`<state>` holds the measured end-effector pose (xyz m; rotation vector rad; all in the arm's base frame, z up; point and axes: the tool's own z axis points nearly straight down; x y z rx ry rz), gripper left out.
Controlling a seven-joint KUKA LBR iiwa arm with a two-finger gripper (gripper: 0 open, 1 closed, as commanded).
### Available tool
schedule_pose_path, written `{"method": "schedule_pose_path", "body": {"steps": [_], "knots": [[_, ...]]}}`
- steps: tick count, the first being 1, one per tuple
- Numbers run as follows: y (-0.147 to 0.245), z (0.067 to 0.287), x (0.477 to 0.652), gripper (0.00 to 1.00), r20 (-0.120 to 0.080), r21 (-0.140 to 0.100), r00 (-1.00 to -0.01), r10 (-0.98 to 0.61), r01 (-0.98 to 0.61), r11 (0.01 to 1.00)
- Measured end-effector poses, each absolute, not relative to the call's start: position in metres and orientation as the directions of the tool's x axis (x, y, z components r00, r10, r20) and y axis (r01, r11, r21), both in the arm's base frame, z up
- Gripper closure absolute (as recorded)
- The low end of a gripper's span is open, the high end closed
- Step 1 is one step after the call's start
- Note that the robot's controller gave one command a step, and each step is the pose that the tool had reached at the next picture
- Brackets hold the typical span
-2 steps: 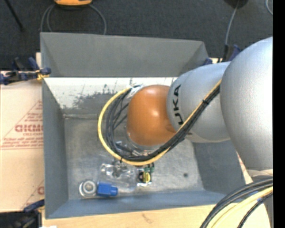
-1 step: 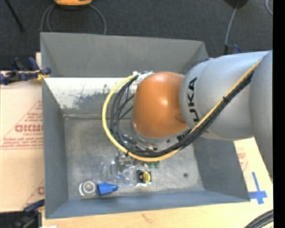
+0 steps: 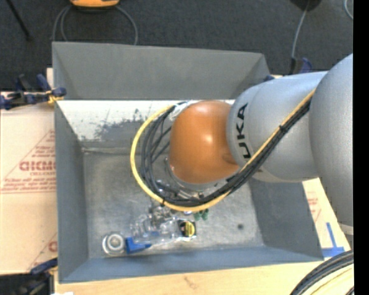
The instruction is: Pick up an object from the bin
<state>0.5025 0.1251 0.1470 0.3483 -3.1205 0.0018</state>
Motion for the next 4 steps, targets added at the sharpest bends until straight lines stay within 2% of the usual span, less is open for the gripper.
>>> {"method": "schedule_pose_path", "body": {"steps": [1,2,3,4], "knots": [[0.126,0.149,0.504,0.0,-0.003,0.001,-0.976,-0.217,-0.217,0.976],[0.092,0.104,0.49,0.0,-0.015,0.001,-0.969,-0.248,-0.248,0.969],[0.062,0.093,0.503,0.0,-0.03,-0.003,-0.994,-0.107,-0.107,0.994],[0.069,0.091,0.504,0.0,-0.033,-0.001,-0.99,-0.141,-0.141,0.99]]}}
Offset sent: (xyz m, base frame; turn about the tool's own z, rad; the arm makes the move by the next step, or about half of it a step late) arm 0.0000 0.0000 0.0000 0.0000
